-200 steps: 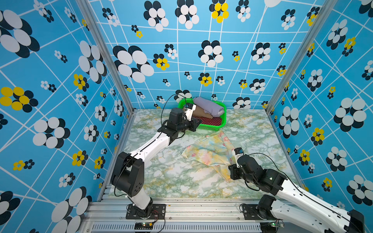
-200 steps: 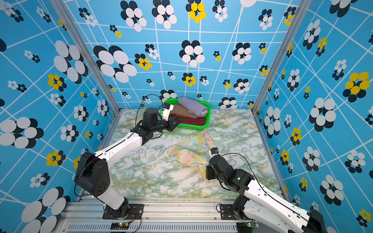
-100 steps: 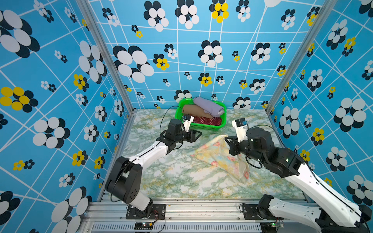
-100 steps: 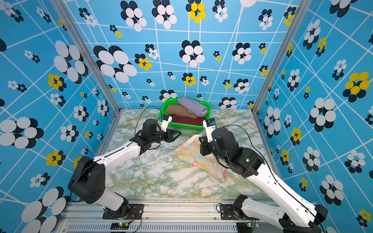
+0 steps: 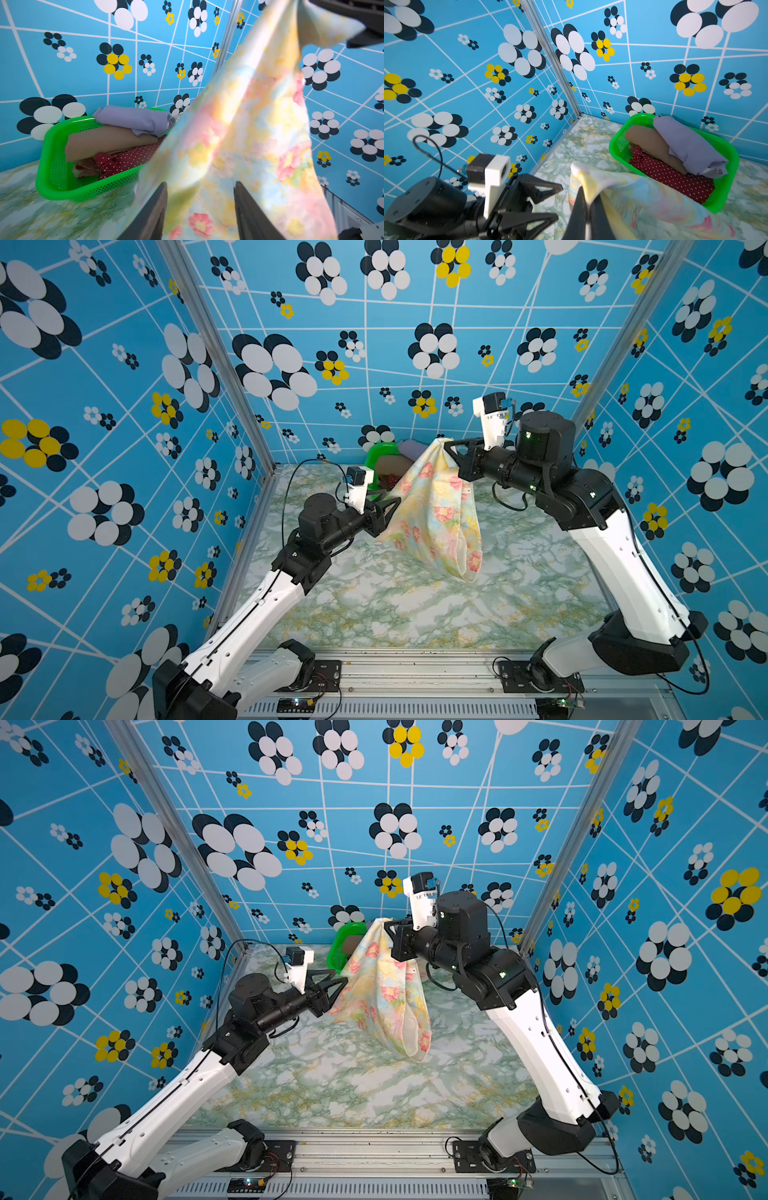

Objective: Roll up the skirts
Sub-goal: Flatten out the skirt at the center of the board.

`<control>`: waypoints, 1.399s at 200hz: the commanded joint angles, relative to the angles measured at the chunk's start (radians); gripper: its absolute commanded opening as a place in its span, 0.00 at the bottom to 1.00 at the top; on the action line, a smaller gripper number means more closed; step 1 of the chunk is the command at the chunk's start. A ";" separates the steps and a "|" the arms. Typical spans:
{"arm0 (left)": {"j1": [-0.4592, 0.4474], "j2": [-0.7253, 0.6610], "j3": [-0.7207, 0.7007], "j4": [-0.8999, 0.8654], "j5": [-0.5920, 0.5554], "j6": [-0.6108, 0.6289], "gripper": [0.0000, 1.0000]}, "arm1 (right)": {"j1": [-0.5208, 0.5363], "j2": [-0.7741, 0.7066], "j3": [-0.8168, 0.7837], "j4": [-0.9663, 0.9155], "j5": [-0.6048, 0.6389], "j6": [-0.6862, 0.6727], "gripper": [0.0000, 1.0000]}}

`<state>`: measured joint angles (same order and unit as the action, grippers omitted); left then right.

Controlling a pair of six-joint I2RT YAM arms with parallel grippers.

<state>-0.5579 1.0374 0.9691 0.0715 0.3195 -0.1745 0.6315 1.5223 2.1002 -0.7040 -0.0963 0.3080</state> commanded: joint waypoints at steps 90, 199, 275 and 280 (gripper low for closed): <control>-0.756 0.396 -0.360 0.807 -0.722 0.923 0.83 | -0.107 0.079 0.139 -0.034 -0.030 0.190 0.00; -0.803 0.957 -0.037 1.327 -1.020 1.156 0.99 | -0.133 -0.028 0.099 -0.116 0.062 0.169 0.00; -0.816 0.819 -0.084 1.327 -1.134 1.285 1.00 | -0.208 -0.038 0.038 -0.087 0.003 0.180 0.00; -0.818 0.789 -0.090 1.326 -1.142 1.292 1.00 | -0.215 -0.035 0.038 -0.090 0.001 0.180 0.00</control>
<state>-1.3697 1.9152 0.9092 1.3491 -0.7448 1.0687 0.4397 1.4998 2.1384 -0.8345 -0.0666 0.4877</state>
